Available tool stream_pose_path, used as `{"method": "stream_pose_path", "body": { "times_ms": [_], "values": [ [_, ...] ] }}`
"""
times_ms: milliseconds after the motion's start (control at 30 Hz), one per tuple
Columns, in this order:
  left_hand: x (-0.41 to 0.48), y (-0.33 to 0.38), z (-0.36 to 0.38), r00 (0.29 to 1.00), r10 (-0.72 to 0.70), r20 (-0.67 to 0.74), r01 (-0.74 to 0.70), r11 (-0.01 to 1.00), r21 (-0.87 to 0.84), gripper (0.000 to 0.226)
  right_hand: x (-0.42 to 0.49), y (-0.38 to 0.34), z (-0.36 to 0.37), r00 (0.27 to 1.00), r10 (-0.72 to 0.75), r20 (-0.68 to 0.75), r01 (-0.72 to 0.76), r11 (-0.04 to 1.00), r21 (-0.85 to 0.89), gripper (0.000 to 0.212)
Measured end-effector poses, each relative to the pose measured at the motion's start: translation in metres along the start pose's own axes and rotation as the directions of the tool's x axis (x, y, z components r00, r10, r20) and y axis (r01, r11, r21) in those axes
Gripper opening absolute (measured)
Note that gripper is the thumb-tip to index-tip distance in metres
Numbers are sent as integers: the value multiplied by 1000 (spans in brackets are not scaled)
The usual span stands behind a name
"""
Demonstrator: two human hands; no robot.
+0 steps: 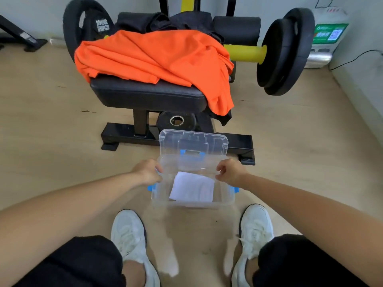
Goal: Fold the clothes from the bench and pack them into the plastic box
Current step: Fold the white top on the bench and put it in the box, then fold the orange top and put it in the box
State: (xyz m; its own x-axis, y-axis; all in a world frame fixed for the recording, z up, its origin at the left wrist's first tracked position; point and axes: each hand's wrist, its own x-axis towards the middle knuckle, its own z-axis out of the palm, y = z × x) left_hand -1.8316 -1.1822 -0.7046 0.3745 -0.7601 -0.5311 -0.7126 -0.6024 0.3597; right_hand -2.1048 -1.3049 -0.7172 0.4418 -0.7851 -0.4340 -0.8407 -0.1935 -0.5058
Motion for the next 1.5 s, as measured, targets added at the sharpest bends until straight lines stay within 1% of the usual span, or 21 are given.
{"method": "stream_pose_path", "body": {
  "times_ms": [67,167,233,300,400,500,567,667,767,833,933,1000,1033,1100,1167,1200,1233,1333,1400,1467,1500],
  "values": [
    [-4,11,-8,998,62,5,-62,998,22,19,0,0,-14,997,-70,24,73,991,-115,20],
    [-18,38,-16,981,185,59,-186,982,23,13,-6,-7,-37,983,-144,111,167,956,-242,21],
    [-33,57,-20,957,270,102,-273,962,15,15,-14,-14,-53,974,-169,150,205,939,-275,20],
    [-51,73,-27,930,350,110,-352,936,3,19,-23,-25,-68,966,-211,152,247,928,-279,21],
    [-80,93,-41,900,433,54,-434,901,9,20,-40,-49,-89,955,-287,79,297,922,-250,20],
    [-110,108,-66,875,481,-60,-480,877,34,20,-59,-70,-106,936,-346,-59,334,931,-149,14],
    [-130,116,-86,841,520,-152,-523,852,22,21,-76,-81,-117,929,-327,-172,325,945,-41,11],
    [-155,125,-115,765,569,-302,-600,800,-12,20,-100,-97,-132,912,-263,-313,310,944,110,8],
    [-166,127,-134,705,566,-428,-640,767,-40,18,-118,-108,-137,878,-201,-435,348,892,288,5],
    [-166,127,-137,645,565,-515,-665,747,-14,18,-126,-110,-128,852,-166,-497,388,836,387,3],
    [-160,131,-134,521,588,-619,-667,733,134,21,-137,-99,-103,819,-134,-558,447,758,475,5],
    [-153,138,-132,434,641,-634,-629,719,296,27,-141,-82,-82,829,-109,-548,431,750,502,9],
    [-149,142,-132,411,665,-623,-602,711,362,33,-141,-73,-72,840,-90,-536,412,747,521,10],
    [-138,149,-129,424,698,-578,-527,709,469,48,-139,-63,-57,857,-70,-510,388,739,551,13],
    [-128,155,-126,479,693,-539,-451,721,526,58,-136,-62,-50,865,-96,-492,398,727,559,15],
    [-124,157,-125,493,688,-532,-432,725,537,56,-134,-63,-48,862,-105,-496,414,711,568,17],
    [-120,159,-125,486,689,-537,-423,723,545,51,-132,-65,-49,854,-111,-508,432,696,574,17],
    [-119,160,-131,402,702,-588,-435,712,552,22,-129,-73,-57,836,-113,-537,463,671,579,22],
    [-127,159,-134,398,685,-610,-474,723,503,11,-131,-79,-68,817,-116,-566,497,638,587,31],
    [-142,156,-133,448,655,-608,-564,735,377,9,-138,-87,-83,773,-158,-614,562,620,547,48],
    [-153,155,-132,487,633,-602,-618,736,274,8,-141,-90,-91,751,-207,-627,600,611,517,58]
  ]
}}
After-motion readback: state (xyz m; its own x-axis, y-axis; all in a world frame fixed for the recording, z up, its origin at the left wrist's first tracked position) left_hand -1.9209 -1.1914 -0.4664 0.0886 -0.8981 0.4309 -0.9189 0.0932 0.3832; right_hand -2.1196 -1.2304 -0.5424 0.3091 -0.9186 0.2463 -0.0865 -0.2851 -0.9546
